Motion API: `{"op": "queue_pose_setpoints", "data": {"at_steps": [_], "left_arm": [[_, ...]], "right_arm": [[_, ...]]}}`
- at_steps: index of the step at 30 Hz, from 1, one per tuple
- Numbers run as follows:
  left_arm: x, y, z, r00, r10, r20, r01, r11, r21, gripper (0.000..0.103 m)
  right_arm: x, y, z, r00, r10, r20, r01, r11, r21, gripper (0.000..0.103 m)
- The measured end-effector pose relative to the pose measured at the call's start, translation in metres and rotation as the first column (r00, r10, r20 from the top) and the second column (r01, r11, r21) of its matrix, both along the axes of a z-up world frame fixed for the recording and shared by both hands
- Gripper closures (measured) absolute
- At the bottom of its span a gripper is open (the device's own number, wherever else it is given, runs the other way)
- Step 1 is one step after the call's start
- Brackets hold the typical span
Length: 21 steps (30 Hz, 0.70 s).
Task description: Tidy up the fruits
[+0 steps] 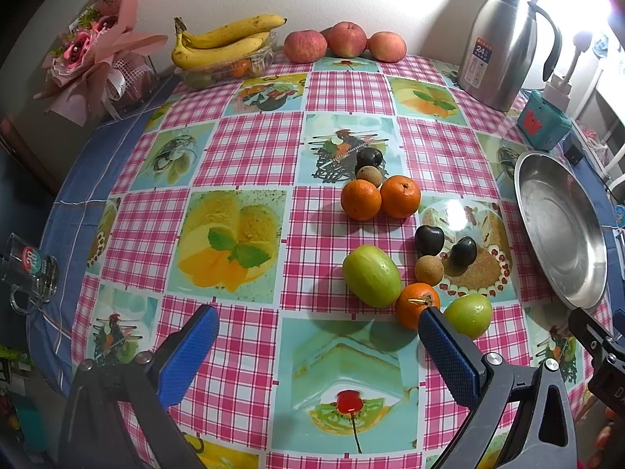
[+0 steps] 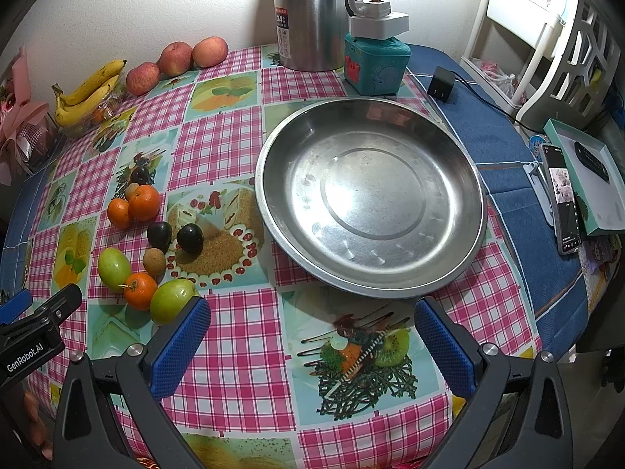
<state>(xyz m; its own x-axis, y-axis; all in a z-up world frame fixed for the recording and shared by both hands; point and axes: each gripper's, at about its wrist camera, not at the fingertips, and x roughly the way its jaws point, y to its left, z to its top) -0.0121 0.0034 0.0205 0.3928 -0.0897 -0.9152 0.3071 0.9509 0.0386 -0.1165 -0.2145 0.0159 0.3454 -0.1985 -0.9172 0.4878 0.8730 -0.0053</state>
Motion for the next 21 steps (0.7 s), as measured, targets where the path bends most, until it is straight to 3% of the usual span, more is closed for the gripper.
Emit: {"op": "queue_pose_setpoints", "data": {"at_steps": [21], "left_arm": [[-0.0001, 0.0012, -0.0017, 1.000, 0.001, -0.002, -0.001, 1.000, -0.002, 0.000]], "right_arm": [[0.0014, 0.0021, -0.0045, 1.000, 0.007, -0.013, -0.007, 1.000, 0.005, 0.000]]}}
